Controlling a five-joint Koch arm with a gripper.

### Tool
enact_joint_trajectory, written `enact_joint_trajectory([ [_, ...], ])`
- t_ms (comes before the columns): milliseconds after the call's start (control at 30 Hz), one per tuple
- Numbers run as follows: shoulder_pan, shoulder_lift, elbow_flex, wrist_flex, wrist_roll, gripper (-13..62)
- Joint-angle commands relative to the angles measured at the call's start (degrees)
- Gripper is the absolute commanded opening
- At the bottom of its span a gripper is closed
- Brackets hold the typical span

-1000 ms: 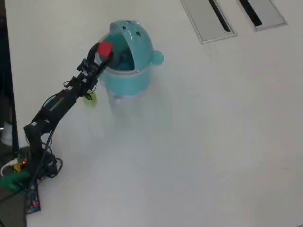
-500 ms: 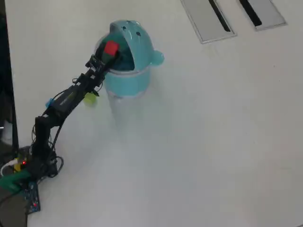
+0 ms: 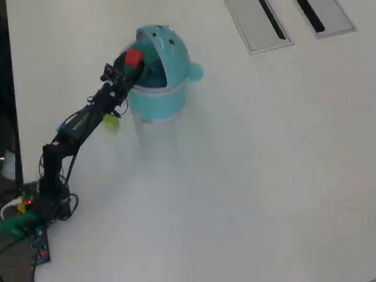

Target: Grasp RGB lego blocks and put them in the bin one by one.

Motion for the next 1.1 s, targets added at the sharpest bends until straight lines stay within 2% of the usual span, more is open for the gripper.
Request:
enact_joint_trajectory([
  [0,-0.62,1.58,-3.96,-0.35,-1.85,21.0],
  [33,-0.62,1.49,-3.87,-0.18,-2.64,22.2],
  [67,-0.53,1.49,-3.6,-0.09,-4.31,30.3],
  [100,-0.53,1.49,-3.6,-0.26,-4.57,34.4],
  [133,-0.53,1.49,-3.6,-0.26,-5.63,34.8],
  [400,-0.26,2.9,-0.97,-0.09,-6.5,34.9],
  [1067,-0.79,28.3,29.79,2.2,-6.5,33.0],
])
